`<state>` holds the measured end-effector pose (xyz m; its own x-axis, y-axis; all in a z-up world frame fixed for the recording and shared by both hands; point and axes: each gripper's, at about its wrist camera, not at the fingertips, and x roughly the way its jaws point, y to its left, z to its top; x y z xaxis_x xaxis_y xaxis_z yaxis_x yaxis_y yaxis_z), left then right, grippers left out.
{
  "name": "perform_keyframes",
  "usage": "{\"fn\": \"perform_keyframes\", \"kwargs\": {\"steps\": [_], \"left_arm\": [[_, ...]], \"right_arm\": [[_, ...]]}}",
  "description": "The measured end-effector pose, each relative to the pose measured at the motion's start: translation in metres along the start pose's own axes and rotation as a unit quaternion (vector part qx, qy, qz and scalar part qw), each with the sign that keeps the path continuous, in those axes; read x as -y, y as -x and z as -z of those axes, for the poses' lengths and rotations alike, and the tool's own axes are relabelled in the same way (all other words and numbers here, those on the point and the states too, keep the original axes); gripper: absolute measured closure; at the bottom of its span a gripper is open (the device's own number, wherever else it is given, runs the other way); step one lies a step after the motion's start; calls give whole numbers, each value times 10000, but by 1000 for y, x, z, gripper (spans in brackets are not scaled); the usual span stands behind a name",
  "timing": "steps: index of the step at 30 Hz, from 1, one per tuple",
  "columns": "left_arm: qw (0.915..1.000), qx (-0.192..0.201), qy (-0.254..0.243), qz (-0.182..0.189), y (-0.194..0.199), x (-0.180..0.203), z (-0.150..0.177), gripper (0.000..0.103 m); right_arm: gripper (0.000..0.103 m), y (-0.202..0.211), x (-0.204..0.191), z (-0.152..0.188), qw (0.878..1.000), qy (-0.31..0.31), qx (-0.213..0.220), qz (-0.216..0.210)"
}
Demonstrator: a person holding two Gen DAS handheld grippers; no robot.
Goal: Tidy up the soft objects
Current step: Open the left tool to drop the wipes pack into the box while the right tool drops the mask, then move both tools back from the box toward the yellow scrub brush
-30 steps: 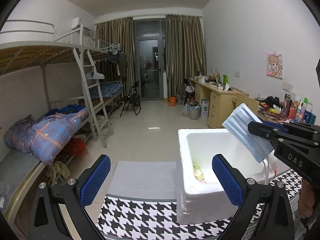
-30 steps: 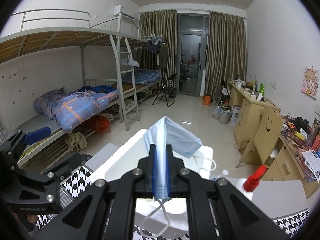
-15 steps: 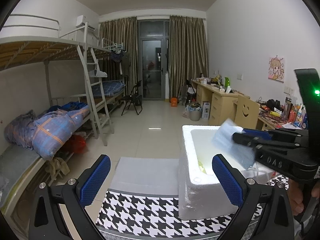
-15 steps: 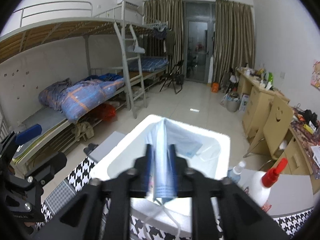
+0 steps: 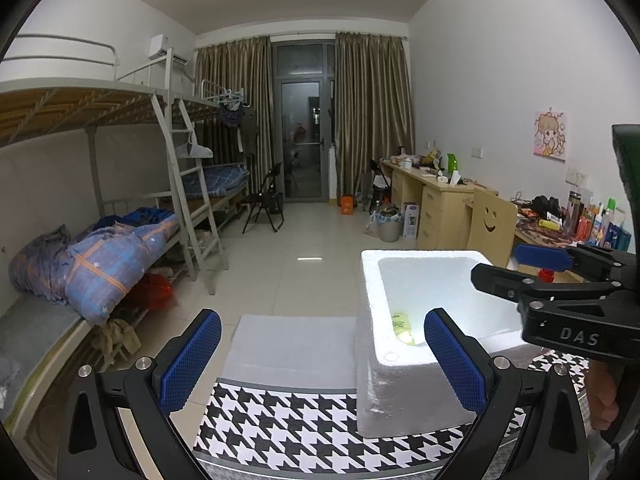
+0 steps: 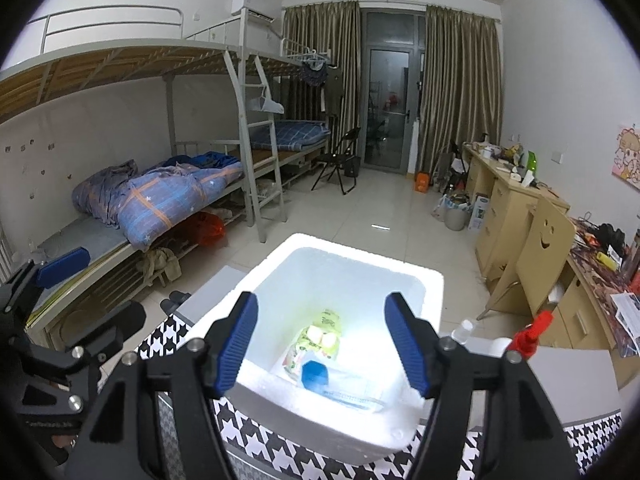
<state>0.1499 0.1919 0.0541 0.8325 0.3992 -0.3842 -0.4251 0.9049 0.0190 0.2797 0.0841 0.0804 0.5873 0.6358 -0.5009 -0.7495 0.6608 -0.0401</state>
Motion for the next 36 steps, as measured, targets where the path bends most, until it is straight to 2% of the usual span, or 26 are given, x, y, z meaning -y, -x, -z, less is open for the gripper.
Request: {"fn": "perform_keyframes", "kwargs": {"steps": [1,3,4,22,25,29,36], "left_arm": [[10000,0,-17,-27,1,2,0,1],[10000,11,-48,-27,4,5,-1,1],[10000,16,-52,-22,5,5,-1,1],[9995,237,-178,113,49,36,-1,1],[9992,260,-216,196,57,42,2,1],[9987,303,-272,308,66,51,7,1],[9971,351,-340,580,78,67,13,1]], "right_arm": [[30,0,1,-1,10000,-11,15,8],[20,6,2,0,9999,-63,65,57],[18,9,2,0,9999,-74,97,78],[16,68,15,12,9983,-129,498,289],[16,81,15,18,9975,-144,618,326],[7,96,20,25,9956,-240,776,460],[7,116,32,34,9937,-383,841,634]]}}
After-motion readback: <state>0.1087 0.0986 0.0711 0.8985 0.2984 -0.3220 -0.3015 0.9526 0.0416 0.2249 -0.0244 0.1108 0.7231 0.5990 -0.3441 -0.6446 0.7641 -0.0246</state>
